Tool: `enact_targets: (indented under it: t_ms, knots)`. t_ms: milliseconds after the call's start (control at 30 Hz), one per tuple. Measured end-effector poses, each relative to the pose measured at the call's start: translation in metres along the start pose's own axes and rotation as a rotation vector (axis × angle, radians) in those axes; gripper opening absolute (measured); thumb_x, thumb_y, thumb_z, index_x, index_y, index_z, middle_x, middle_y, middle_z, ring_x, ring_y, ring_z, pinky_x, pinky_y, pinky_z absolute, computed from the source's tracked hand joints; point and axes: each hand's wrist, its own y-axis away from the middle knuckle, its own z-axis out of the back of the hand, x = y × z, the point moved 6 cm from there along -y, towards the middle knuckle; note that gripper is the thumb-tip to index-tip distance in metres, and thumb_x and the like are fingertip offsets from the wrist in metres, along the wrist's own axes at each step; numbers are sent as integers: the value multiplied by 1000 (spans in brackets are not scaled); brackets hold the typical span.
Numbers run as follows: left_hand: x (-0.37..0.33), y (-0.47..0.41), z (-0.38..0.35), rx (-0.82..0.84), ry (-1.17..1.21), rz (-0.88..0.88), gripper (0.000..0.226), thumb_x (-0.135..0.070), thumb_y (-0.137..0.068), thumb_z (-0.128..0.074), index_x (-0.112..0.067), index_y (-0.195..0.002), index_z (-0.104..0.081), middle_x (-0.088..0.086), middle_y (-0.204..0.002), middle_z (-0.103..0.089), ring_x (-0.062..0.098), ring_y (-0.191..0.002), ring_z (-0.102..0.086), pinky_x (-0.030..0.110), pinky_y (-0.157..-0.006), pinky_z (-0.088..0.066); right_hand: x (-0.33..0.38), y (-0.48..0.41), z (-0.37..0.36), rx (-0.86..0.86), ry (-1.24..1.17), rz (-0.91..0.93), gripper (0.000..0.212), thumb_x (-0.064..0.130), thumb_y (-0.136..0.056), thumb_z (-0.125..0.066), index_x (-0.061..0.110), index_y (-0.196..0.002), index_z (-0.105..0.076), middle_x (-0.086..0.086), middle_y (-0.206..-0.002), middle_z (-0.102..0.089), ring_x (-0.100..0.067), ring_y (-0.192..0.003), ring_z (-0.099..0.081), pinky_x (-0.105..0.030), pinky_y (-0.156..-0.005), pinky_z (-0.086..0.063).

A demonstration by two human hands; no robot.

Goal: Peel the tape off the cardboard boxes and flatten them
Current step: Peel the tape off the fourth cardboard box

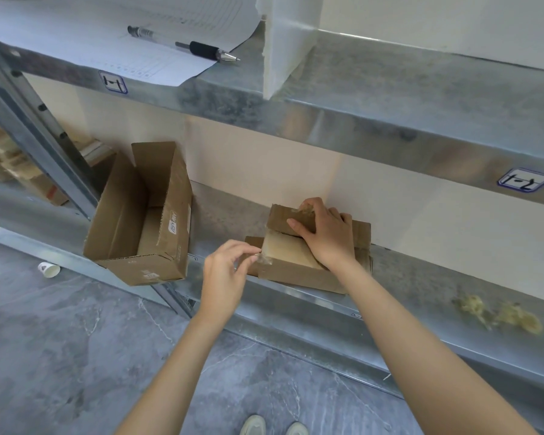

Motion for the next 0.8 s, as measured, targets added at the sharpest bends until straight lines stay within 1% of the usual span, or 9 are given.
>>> enact_targets:
  t_ms: [100,200,300,367,433,500,600,733,800]
  knots:
    - [-7,9,5,-27,-40,-36,18,-1,-86,-71,-16,-92,-77,-9,-91,-69,6,-89,-64,20,-78,-50,0,0,-2,29,-23,11,37,62,-92,-46,34,-115,-44,12,-108,-62,-16,-102,-53,-33,-92,-26]
    - [-26,16,23,-150,-17,-74,20,1,-87,-69,-18,-93,-76,-10,-93,-68,10,-93,-64,28,-82,-51,1,-1,-1,40,-32,13,36,61,-92,-47,33,-115,-45,14,-108,-61,-16,-102,-53,-33,-93,-27]
    - [-50,4,38,-220,-84,-145,19,-6,-86,-72,-21,-97,-77,-21,-95,-66,12,-99,-59,35,-88,-47,2,-2,0,49,-36,8,35,60,-93,-47,33,-115,-46,16,-106,-59,-14,-101,-53,-32,-92,-26]
    - [-56,-13,32,-190,-39,-133,24,-10,-85,-73,-24,-106,-75,-23,-93,-66,11,-97,-60,30,-90,-47,3,-1,1,41,-50,10,32,59,-94,-45,33,-113,-48,19,-102,-57,-12,-99,-53,-32,-91,-26]
    - [-55,-30,15,-137,63,-81,32,-8,-84,-74,-21,-113,-73,-16,-91,-71,5,-90,-64,25,-90,-50,2,0,2,25,-99,1,30,58,-96,-40,34,-110,-51,21,-101,-58,-10,-97,-55,-31,-92,-26]
    - [-50,-46,-4,-110,100,-23,32,-9,-81,-77,-18,-111,-71,-8,-95,-72,3,-80,-66,23,-82,-52,1,1,4,8,-199,-24,33,56,-99,-32,33,-107,-54,19,-105,-64,-9,-98,-57,-29,-93,-25]
    - [-52,-60,-27,-100,119,23,33,-6,-77,-80,-19,-101,-62,3,-96,-68,-2,-75,-65,6,-68,-41,0,5,7,-34,-353,-50,47,58,-95,-18,35,-102,-58,19,-103,-66,-3,-98,-56,-25,-91,-23]
    - [-57,-63,-48,-105,152,40,32,3,-81,-72,-21,-97,-59,5,-97,-69,-3,-78,-66,7,-70,-43,1,11,10,-58,-393,-40,52,67,-91,-21,35,-101,-60,19,-98,-67,1,-94,-56,-22,-93,-25]
    - [-55,-62,-53,-120,161,44,32,6,-81,-67,-20,-97,-60,4,-98,-68,-1,-79,-67,15,-72,-50,1,12,11,-71,-358,-30,53,73,-86,-27,34,-102,-59,18,-97,-67,1,-91,-56,-22,-92,-25]
